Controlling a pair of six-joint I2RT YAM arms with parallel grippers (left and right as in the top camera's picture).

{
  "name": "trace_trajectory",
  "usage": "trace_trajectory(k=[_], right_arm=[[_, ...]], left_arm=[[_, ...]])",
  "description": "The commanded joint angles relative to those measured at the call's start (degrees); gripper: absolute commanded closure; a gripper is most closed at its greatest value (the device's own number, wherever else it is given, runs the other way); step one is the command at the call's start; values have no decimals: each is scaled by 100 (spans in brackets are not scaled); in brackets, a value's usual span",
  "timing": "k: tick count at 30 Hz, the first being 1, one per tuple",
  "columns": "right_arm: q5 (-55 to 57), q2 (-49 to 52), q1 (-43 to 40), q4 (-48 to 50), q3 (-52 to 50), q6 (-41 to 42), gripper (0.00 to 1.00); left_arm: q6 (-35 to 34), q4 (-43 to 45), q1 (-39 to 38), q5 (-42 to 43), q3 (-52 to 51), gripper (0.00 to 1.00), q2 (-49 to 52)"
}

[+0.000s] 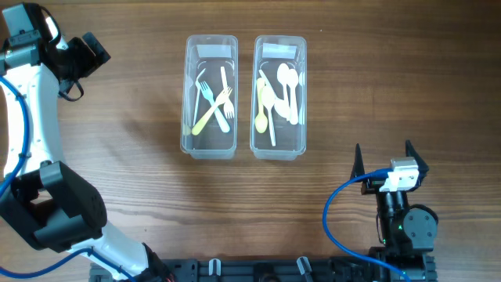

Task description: Pack container

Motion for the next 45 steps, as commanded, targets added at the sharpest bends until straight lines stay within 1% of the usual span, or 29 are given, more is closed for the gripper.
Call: trace_trajectory(k=[1,15,18,20,22,25,29,34,35,36,39,42,45], right_arm=[[-70,-13,-24,48,-15,-74,0],[-72,-13,-24,48,-15,-76,0],[-72,-13,-24,48,-15,-76,0],[-70,-13,-24,48,-15,-74,0],[-70,-13,-24,48,-15,-76,0],[-70,-13,-24,50,-15,-76,0],[-72,-13,-24,48,-15,-74,0],[-70,-13,-24,48,-15,-74,0],[-72,-13,-24,48,-15,-74,0],[-70,-13,-24,48,-15,-74,0],[-72,-13,-24,48,-15,-74,0],[-70,-13,-24,50,-15,-74,0],[-70,-13,-24,48,-15,-74,0]], left_arm=[[-28,13,26,-13,59,0,-153],[-31,13,33,-7,59,0,-153],[26,11,2,11,59,0,-356],[271,-11,-48,9,59,0,-660],[608,-31,-55,7,24,0,-1226],[619,-33,-55,-20,-101,0,-2076],[619,-44,-57,-15,-693,0,-3416],[619,-52,-232,-17,-1971,0,-5510],[619,-50,-289,-17,-2286,0,-5995],[616,-42,-382,-15,-2824,0,-6782],[619,221,-476,-15,-3812,0,-7906],[619,704,-507,-37,-4649,0,-8550],[616,1464,-542,-33,-5578,0,-9009]])
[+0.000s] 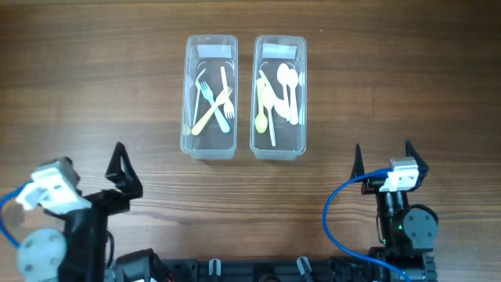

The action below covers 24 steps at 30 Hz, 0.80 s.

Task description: Pack container

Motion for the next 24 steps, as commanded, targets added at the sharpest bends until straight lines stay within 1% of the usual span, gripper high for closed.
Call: trace_trajectory(k=[1,6,9,15,24], right_arm=[[-72,-24,-24,24,-13,-57,0],[-72,-24,-24,24,-13,-55,0],[-70,-24,-24,24,-13,-55,0],[-70,-24,-24,24,-13,-55,0],[-72,-20,-24,24,-13,-55,0]], left_arm=[[92,929,-98,-9,-1298,0,-498],[87,2645,-391,-11,-2946,0,-839],[74,3139,-566,-11,-3497,0,-938],[74,3265,-922,-15,-4050,0,-1270],[74,3268,-933,-11,-4693,0,-1967]])
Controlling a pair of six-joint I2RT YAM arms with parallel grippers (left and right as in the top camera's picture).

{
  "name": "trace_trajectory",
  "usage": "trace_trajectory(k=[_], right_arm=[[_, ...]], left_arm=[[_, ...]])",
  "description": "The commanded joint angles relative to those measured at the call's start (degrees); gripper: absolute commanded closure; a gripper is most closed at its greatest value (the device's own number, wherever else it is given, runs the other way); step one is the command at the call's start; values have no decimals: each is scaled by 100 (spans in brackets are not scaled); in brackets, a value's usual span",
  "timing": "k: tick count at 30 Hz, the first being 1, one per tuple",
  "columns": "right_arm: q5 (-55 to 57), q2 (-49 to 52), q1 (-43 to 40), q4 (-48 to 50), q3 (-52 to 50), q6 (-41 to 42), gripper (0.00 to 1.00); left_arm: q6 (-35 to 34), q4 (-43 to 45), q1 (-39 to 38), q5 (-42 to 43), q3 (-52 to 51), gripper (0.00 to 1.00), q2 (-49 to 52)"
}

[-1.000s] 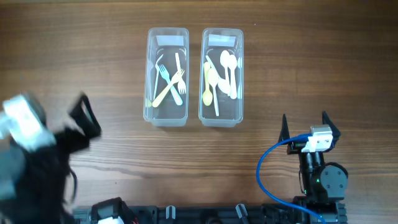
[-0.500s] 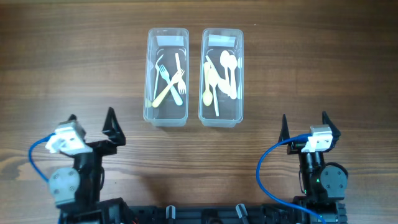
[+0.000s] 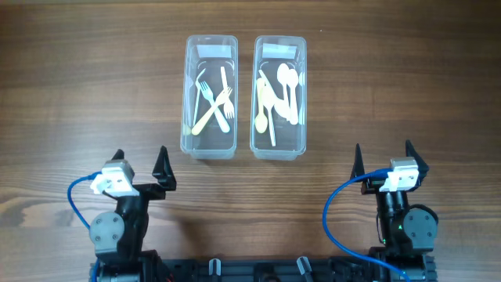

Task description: Pack container

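Two clear plastic containers stand side by side at the table's middle back. The left container point(image 3: 210, 95) holds several pale forks point(image 3: 210, 102) lying crossed. The right container point(image 3: 279, 95) holds several white and cream spoons point(image 3: 278, 95). My left gripper point(image 3: 141, 163) sits open near the front left edge, well short of the containers, with nothing between its fingers. My right gripper point(image 3: 383, 157) sits open near the front right edge, also empty.
The wooden table point(image 3: 78, 94) spreads around the containers. Both arm bases with blue cables stand at the front edge, left point(image 3: 117, 231) and right point(image 3: 407, 227). A black rail point(image 3: 258, 270) runs along the front.
The left arm has moved right and settled at its base, with its open gripper now upright at the front left. The containers, cutlery and right arm are unchanged.
At first the left arm stretched up the table's far left side, its gripper by the back left corner. Then it was folded low at the front left. Now it rests at its base, gripper open. The right arm and both containers stayed put.
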Motion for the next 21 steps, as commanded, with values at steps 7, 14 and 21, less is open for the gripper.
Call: trace_trajectory(k=[7,14,21], right_arm=[[-72,-20,-24,26,-13,-52,0],[-70,-20,-24,26,-13,-52,0],[-72,-20,-24,26,-13,-52,0]], left_arm=[[837,42,-44,-96,-313,0,-192],[1578,42,-42,-98,-313,0,-192],[1574,44,-42,-98,-313,0,-192]])
